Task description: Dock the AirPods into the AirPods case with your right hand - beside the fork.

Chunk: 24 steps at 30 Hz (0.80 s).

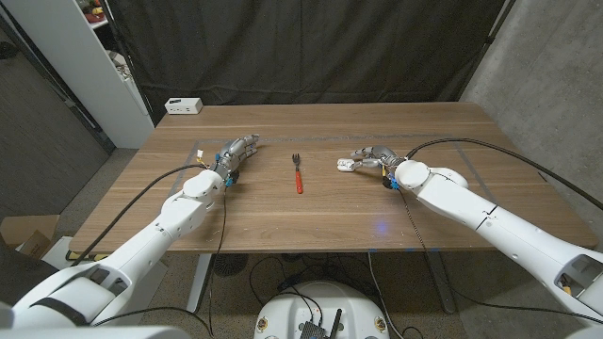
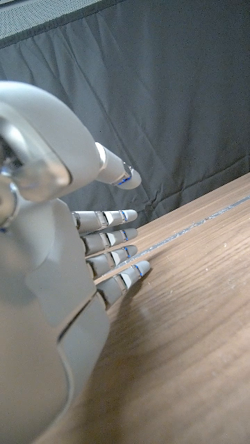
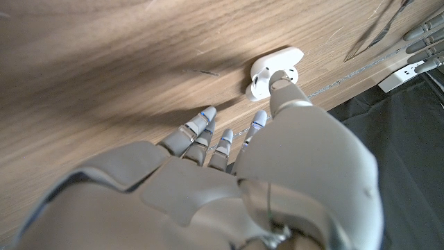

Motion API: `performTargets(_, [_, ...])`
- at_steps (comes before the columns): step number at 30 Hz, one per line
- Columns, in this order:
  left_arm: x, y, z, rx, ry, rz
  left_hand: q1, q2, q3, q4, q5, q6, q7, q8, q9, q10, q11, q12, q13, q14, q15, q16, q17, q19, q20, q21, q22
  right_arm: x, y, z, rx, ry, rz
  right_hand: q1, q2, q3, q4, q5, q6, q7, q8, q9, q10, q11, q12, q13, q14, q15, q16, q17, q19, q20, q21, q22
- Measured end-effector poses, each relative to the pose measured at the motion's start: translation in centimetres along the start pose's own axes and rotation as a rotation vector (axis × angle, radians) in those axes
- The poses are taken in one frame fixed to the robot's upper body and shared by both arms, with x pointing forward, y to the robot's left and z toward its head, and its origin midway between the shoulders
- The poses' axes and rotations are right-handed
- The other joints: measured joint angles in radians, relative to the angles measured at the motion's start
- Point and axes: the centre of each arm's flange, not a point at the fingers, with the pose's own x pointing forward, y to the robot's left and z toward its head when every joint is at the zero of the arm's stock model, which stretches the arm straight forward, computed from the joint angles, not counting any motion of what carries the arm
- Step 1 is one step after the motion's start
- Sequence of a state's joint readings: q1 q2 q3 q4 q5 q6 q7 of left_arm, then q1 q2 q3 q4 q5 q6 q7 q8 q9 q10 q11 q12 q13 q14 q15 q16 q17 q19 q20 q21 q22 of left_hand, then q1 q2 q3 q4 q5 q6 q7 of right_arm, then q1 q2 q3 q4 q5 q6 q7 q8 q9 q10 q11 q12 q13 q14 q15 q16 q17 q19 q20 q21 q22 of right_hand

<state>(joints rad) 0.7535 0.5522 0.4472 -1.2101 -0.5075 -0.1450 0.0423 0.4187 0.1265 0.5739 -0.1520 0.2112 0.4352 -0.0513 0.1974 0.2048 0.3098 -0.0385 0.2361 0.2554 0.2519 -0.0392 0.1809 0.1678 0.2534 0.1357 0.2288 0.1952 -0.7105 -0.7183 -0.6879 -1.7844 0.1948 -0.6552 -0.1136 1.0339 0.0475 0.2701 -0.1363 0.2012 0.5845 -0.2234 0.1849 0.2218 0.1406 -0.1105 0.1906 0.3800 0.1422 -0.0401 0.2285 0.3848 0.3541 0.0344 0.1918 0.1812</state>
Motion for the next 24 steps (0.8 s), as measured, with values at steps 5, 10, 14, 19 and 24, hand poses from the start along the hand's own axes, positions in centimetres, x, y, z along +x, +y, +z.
performTargets(5, [-0.07,-0.04,-0.13,-0.002,0.006,0.005,0.000,0.000,0.000,0.000,0.000,0.000,0.000,0.000,0.000,0.000,0.000,0.000,0.000,0.000,0.000,0.000,0.000,0.000,0.000,0.000,0.000,0.14,0.04,-0.03,0.000,0.009,0.011,-0.004,-0.004,-0.003,-0.003,0.000,0.000,0.000,0.000,-0.004,0.004,0.004,0.000,0.000,0.000,0.000,0.000,-0.005,0.000,0.000,0.000,0.000])
performTargets(10, [-0.17,-0.14,-0.19,-0.002,0.006,0.003,0.000,0.000,0.000,0.000,0.000,0.000,0.000,0.000,0.000,0.000,0.000,0.000,0.000,0.000,0.000,0.000,0.000,0.000,0.000,0.000,0.000,0.14,0.23,-0.19,0.004,0.018,0.025,-0.004,-0.004,-0.004,-0.004,0.000,0.000,0.000,0.000,-0.004,0.004,0.004,0.000,-0.004,0.000,0.000,0.000,-0.009,0.001,0.001,0.000,0.000])
performTargets(14, [-0.23,-0.14,-0.33,-0.005,0.014,0.005,0.000,0.000,0.000,0.000,0.000,0.000,0.000,0.000,0.000,0.000,0.000,0.000,0.000,0.000,0.000,0.000,0.000,-0.002,-0.002,0.000,0.000,0.33,0.25,-0.03,-0.001,0.021,0.032,-0.008,-0.008,-0.004,-0.004,0.000,0.000,0.000,0.000,-0.004,0.000,0.007,0.004,-0.005,-0.005,0.005,0.000,-0.010,0.001,0.001,0.000,0.000])
performTargets(19, [-0.32,-0.13,-0.34,-0.004,0.014,0.004,0.000,0.000,0.000,0.000,0.000,0.000,0.000,0.000,0.000,0.000,0.000,0.000,0.000,0.000,0.000,0.000,0.000,-0.002,-0.002,0.000,0.000,0.33,0.40,-0.13,0.003,0.028,0.041,-0.012,-0.012,-0.004,-0.004,0.000,0.004,0.004,0.005,-0.008,0.000,0.007,0.006,-0.005,-0.005,0.005,0.000,-0.009,0.001,0.001,0.000,0.000])
performTargets(24, [-0.36,-0.11,-0.44,-0.006,0.019,0.006,0.000,0.000,0.000,0.000,0.000,0.000,0.000,0.000,0.000,0.000,0.000,0.000,0.000,0.000,0.000,0.000,0.000,-0.002,-0.002,0.000,0.000,0.38,0.53,0.00,-0.001,0.033,0.048,-0.012,-0.021,-0.008,-0.008,0.000,0.004,0.004,0.005,-0.008,0.000,0.007,0.006,-0.004,-0.005,0.005,-0.008,-0.013,0.001,0.001,0.000,0.000])
